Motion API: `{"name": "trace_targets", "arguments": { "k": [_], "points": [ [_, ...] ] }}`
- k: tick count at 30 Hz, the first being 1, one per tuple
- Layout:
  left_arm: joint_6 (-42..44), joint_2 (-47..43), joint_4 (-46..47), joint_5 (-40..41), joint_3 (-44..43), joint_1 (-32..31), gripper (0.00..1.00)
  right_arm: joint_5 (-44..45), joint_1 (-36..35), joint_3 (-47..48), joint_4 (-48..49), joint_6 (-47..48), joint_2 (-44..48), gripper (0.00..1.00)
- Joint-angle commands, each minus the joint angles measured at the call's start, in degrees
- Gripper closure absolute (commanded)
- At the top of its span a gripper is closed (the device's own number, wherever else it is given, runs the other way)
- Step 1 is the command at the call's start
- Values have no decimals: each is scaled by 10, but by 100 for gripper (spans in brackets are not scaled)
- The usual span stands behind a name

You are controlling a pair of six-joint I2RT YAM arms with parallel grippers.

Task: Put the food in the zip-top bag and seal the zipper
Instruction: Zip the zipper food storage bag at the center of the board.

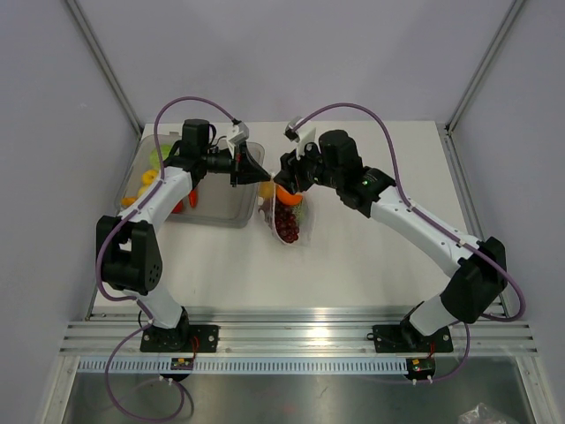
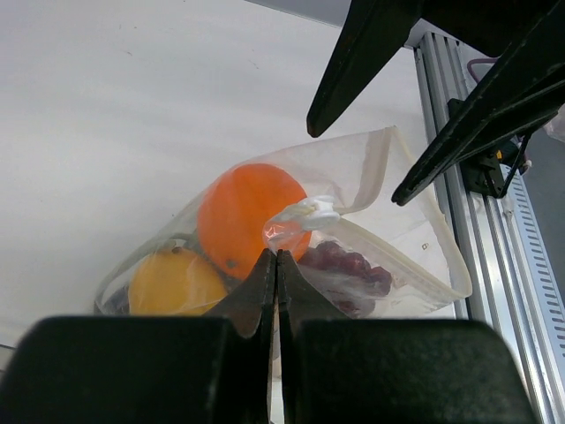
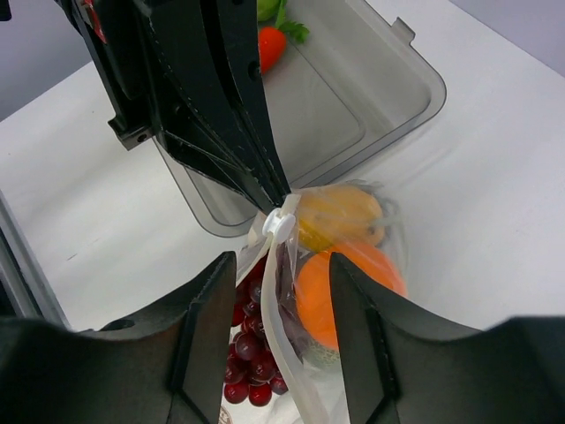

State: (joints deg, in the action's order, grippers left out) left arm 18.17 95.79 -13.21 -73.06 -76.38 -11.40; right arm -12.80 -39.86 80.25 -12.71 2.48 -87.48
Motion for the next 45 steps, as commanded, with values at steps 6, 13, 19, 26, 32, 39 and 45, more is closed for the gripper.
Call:
{"name": "trace_targets", "arguments": {
  "k": [6,13,19,26,32,39,45],
  "points": [
    [0,-11,31,-7,-8,1,100,14,-7,56,-8,-21,-23,41],
    [-4,-10,32,-5,-11,1,100,72,-23,84,-42,-49,-55,43],
    [-4,-12,34,-3,-10,1,100,80,-28,90,-45,-54,-64,55],
    [-5,-11,34,-2,-9,1,100,80,-28,78,-25,-57,-62,91],
    [19,-5,-11,-31,-25,1,98,50,-28,50,8,-32,-46,100],
    [53,28,-82,-50,-74,1,33,-10,-28,26,31,51,-30,100],
    [137,22,-160,-61,-81,1,29,-35,-28,44,22,66,-37,100]
  ]
}}
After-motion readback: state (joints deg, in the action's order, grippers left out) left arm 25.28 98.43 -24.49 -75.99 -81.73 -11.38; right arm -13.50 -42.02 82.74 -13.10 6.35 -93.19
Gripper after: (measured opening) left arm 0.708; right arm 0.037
